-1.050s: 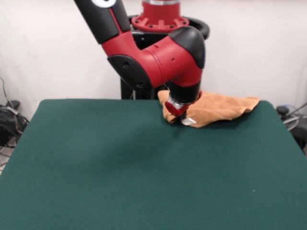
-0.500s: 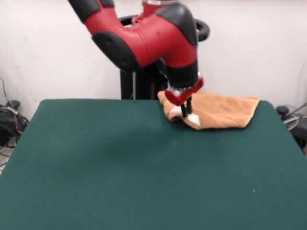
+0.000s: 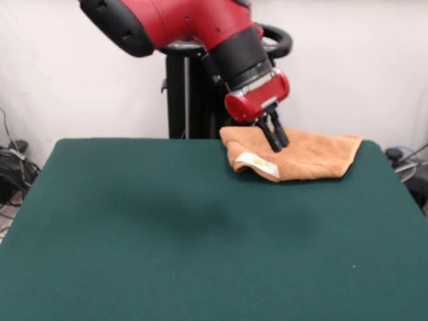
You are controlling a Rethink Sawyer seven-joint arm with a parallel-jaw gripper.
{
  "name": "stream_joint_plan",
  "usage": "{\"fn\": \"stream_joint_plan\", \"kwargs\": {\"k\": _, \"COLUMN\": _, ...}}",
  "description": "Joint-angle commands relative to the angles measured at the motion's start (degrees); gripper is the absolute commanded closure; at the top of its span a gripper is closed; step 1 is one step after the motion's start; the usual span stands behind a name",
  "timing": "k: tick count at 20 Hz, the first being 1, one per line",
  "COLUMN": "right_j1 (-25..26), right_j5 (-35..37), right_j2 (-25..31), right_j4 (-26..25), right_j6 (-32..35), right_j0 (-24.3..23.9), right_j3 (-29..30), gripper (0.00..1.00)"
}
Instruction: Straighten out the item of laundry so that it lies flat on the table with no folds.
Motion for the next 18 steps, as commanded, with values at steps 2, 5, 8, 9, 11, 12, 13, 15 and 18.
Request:
{"fn": "stream_joint_plan", "kwargs": {"k": 2, "right_j1": 1.6, "right_j5": -4.1, "right_j2": 1.4, "right_j4": -6.7, "right_j6": 0.0, "right_j0": 4.4, "right_j3": 0.1, "gripper": 1.00}}
{"fn": "stream_joint_plan", "kwargs": {"k": 5, "right_j1": 2.2, "right_j5": 10.5, "right_j2": -7.9, "right_j4": -4.5, "right_j6": -3.2, "right_j0": 10.8, "right_j3": -4.1, "gripper": 1.00}}
{"fn": "stream_joint_plan", "kwargs": {"k": 8, "right_j1": 2.2, "right_j5": 21.6, "right_j2": -14.7, "right_j4": -3.0, "right_j6": -4.1, "right_j0": 16.8, "right_j3": -8.0, "gripper": 1.00}}
{"fn": "stream_joint_plan", "kwargs": {"k": 9, "right_j1": 2.1, "right_j5": 24.3, "right_j2": -15.9, "right_j4": -2.6, "right_j6": -4.4, "right_j0": 18.0, "right_j3": -8.7, "gripper": 1.00}}
{"fn": "stream_joint_plan", "kwargs": {"k": 11, "right_j1": 1.9, "right_j5": 31.5, "right_j2": -18.5, "right_j4": -1.6, "right_j6": -4.8, "right_j0": 20.7, "right_j3": -10.4, "gripper": 1.00}}
{"fn": "stream_joint_plan", "kwargs": {"k": 12, "right_j1": 2.0, "right_j5": 33.6, "right_j2": -19.1, "right_j4": -1.8, "right_j6": -4.7, "right_j0": 21.4, "right_j3": -11.0, "gripper": 1.00}}
{"fn": "stream_joint_plan", "kwargs": {"k": 13, "right_j1": 2.2, "right_j5": 35.6, "right_j2": -19.7, "right_j4": -2.0, "right_j6": -4.6, "right_j0": 22.2, "right_j3": -11.5, "gripper": 1.00}}
{"fn": "stream_joint_plan", "kwargs": {"k": 15, "right_j1": 2.7, "right_j5": 37.3, "right_j2": -19.7, "right_j4": -3.0, "right_j6": -4.1, "right_j0": 22.6, "right_j3": -12.2, "gripper": 1.00}}
{"fn": "stream_joint_plan", "kwargs": {"k": 18, "right_j1": 3.3, "right_j5": 37.8, "right_j2": -18.8, "right_j4": -4.4, "right_j6": -2.7, "right_j0": 22.5, "right_j3": -12.3, "gripper": 1.00}}
